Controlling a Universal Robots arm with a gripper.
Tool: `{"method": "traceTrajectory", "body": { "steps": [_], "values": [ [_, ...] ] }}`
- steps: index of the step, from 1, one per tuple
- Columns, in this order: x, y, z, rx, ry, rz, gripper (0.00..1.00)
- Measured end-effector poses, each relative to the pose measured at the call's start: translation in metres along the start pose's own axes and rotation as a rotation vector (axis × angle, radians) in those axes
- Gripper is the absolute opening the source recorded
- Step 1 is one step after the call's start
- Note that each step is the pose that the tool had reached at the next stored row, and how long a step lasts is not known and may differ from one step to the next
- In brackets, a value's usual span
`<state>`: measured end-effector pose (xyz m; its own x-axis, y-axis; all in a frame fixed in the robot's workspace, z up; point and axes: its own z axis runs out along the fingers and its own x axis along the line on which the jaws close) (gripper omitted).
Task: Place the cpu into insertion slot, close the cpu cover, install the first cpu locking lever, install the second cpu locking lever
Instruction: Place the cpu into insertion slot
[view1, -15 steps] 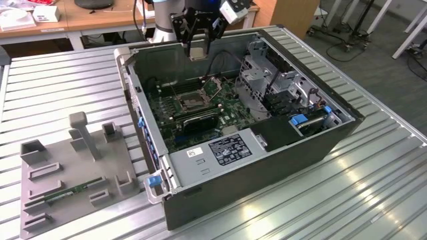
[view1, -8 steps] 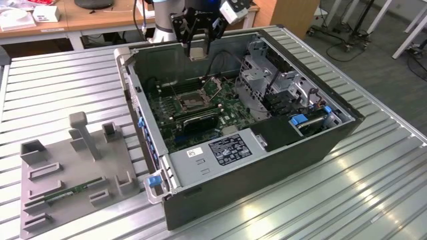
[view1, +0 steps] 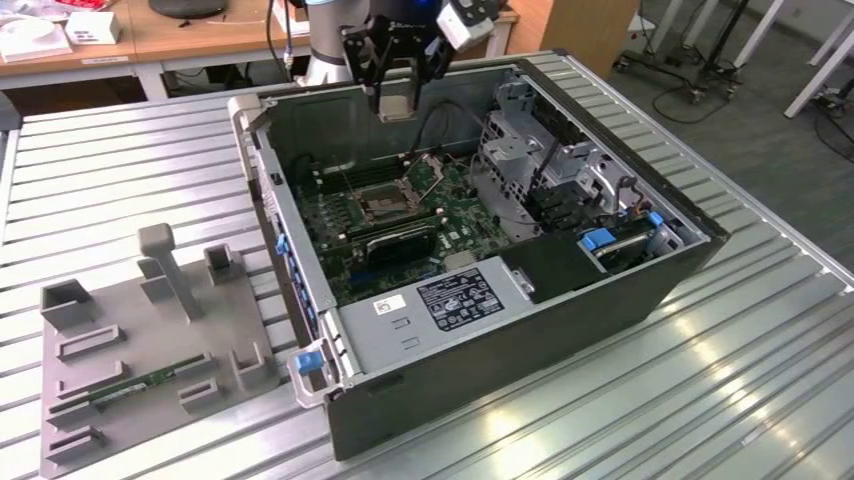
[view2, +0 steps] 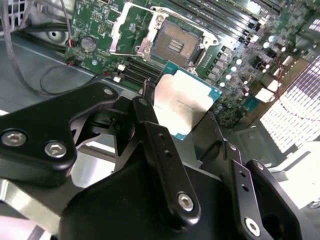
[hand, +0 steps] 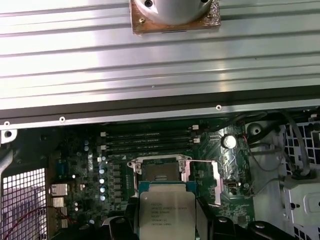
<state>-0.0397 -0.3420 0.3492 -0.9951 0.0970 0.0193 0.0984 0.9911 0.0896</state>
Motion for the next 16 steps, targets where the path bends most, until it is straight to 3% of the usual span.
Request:
{"method": "traceTrajectory", "body": {
  "steps": [16],
  "values": [
    [0.0, -0.0002, 0.0018, -0.0032, -0.0146, 0.163, 0.54]
  ]
}}
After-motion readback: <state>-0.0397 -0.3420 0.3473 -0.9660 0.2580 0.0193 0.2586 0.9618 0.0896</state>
